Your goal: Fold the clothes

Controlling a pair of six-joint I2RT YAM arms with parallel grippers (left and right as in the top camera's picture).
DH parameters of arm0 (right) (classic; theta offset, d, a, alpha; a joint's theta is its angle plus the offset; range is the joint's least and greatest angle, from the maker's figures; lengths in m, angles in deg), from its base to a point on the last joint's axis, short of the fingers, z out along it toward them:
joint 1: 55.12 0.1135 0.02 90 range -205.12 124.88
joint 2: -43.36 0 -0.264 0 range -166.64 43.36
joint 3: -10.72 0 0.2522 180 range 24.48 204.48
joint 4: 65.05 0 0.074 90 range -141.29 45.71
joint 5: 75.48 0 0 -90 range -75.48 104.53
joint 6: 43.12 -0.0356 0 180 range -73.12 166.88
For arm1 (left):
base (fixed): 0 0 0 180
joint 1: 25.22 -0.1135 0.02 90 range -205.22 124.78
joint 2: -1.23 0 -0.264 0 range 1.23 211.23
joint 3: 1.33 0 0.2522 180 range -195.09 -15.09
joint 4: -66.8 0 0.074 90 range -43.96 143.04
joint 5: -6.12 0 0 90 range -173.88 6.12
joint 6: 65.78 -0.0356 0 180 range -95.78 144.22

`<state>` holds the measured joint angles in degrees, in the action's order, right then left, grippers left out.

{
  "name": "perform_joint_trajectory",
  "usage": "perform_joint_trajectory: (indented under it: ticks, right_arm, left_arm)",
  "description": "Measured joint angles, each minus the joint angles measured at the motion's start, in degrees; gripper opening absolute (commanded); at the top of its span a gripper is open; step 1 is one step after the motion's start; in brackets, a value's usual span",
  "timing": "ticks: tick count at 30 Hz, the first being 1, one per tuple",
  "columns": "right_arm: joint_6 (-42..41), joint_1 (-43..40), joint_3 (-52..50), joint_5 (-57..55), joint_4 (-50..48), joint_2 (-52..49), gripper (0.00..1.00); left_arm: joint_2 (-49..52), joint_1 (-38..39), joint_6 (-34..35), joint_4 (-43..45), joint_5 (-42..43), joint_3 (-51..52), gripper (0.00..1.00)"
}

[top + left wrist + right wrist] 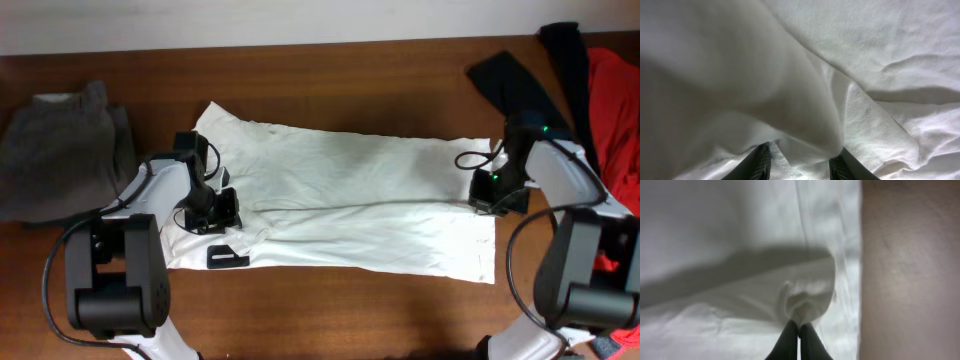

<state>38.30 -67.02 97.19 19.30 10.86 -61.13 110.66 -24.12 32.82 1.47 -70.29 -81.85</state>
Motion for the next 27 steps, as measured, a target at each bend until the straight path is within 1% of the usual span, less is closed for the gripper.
perform_joint_trajectory:
  ticks: [6,10,14,17,21,27]
  right_arm:
    - [0.0,0.0,8.9,-1.1,17.0,10.2,0.04]
    - [0.0,0.0,10.0,-1.1,24.7,16.7,0.04]
    - [0.0,0.0,10.1,-1.0,32.0,18.1,0.04]
    - [0.9,0.0,10.1,0.0,34.8,18.5,0.04]
    - [3.3,0.0,9.6,4.5,34.9,20.5,0.04]
    - [4.4,0.0,6.3,8.7,34.8,28.6,0.04]
  left_arm:
    - [0.0,0.0,0.0,0.0,0.0,0.0,0.38]
    - [0.0,0.0,0.0,0.1,0.0,0.0,0.38]
    - [0.0,0.0,0.0,0.2,0.0,0.0,0.39]
    - [0.0,0.0,0.0,0.2,0.0,0.0,0.38]
    - [0.0,0.0,0.0,0.2,0.0,0.0,0.38]
    - [0.0,0.0,0.0,0.3,0.0,0.0,0.39]
